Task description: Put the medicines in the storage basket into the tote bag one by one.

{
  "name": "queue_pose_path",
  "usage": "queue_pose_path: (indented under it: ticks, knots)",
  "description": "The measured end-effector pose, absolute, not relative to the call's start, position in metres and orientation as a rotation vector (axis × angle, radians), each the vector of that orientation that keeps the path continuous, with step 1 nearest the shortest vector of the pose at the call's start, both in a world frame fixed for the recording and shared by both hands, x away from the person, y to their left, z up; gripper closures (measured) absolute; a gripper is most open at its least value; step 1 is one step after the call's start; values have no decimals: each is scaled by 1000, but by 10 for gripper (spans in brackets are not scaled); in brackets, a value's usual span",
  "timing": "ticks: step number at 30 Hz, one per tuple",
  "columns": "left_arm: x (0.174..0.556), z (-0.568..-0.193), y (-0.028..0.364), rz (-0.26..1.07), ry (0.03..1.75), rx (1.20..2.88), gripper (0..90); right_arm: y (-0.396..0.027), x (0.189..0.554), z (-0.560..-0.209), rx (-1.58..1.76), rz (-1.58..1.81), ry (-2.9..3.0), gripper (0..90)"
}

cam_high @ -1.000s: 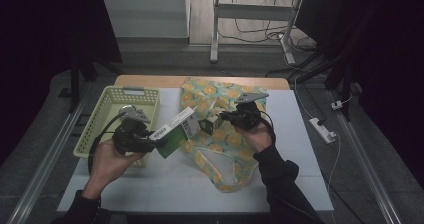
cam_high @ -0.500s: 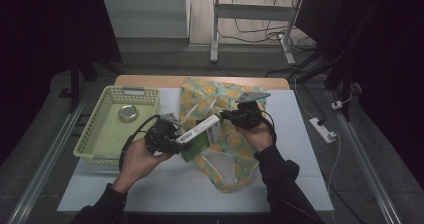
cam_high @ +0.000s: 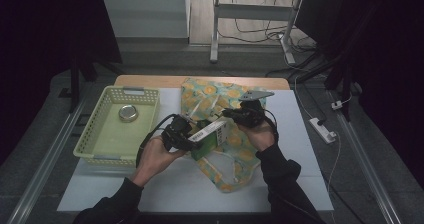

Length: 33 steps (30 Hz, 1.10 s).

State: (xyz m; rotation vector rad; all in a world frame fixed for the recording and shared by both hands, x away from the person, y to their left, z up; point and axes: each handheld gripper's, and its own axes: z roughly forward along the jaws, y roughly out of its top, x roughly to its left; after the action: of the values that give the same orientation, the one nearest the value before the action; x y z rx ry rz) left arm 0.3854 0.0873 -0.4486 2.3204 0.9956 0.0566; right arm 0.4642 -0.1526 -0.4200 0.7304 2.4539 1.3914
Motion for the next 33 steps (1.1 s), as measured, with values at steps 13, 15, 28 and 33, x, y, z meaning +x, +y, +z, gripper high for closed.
queue_pose_path:
  ticks: [13,15,28,33]
  knots:
    - [407,-459,71,70,1058,2338,619,-153,461,-414,715,1416,2438,895]
    - [411,-460,68,70,1064,2335,619,-154,461,-413,715,1416,2436,895]
    - [437,-464,62,78,1140,2282,618,-156,460,-410,716,1428,2427,895]
    - [447,-465,62,98,1171,2262,617,-156,460,-409,715,1433,2425,895]
